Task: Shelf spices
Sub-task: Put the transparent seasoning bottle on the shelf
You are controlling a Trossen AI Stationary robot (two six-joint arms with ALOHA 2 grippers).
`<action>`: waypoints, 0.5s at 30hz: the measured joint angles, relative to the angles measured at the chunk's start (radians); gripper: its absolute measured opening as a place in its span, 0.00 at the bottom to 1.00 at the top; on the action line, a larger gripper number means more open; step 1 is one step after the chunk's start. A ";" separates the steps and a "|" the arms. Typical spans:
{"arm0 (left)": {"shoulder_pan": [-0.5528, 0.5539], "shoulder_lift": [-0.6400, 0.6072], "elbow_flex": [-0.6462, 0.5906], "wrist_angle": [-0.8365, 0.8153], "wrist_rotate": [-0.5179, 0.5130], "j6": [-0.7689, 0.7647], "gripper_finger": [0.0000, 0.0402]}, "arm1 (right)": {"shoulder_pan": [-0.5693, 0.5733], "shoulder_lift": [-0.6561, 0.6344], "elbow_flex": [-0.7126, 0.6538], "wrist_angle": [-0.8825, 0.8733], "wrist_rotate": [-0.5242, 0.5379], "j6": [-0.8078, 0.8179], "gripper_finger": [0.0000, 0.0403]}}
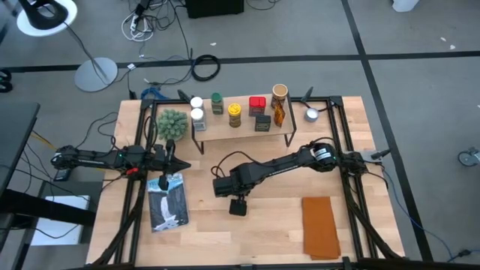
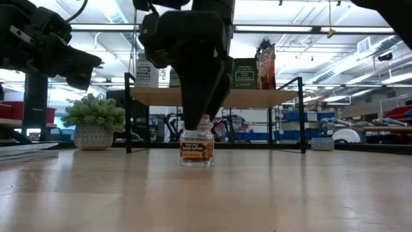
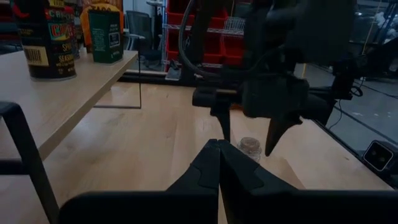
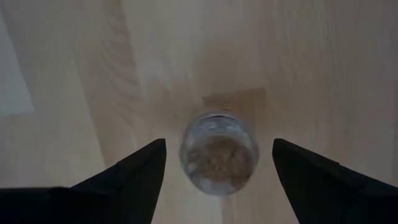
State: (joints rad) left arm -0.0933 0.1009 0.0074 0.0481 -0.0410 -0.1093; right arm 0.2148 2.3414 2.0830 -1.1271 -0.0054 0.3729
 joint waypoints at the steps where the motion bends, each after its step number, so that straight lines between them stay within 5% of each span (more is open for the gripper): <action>1: 0.000 0.000 0.000 0.005 0.000 0.000 0.02 | -0.001 0.000 -0.001 -0.001 0.001 0.000 0.72; 5: 0.000 0.001 0.000 0.013 0.000 0.000 0.02 | -0.008 0.002 -0.011 0.036 -0.028 0.002 0.70; 15: 0.000 0.003 0.000 0.032 0.000 0.000 0.02 | -0.015 0.046 -0.015 0.033 -0.063 -0.008 0.46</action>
State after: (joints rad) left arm -0.0934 0.1040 0.0074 0.0799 -0.0406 -0.1090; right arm 0.1993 2.3870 2.0682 -1.0941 -0.0689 0.3645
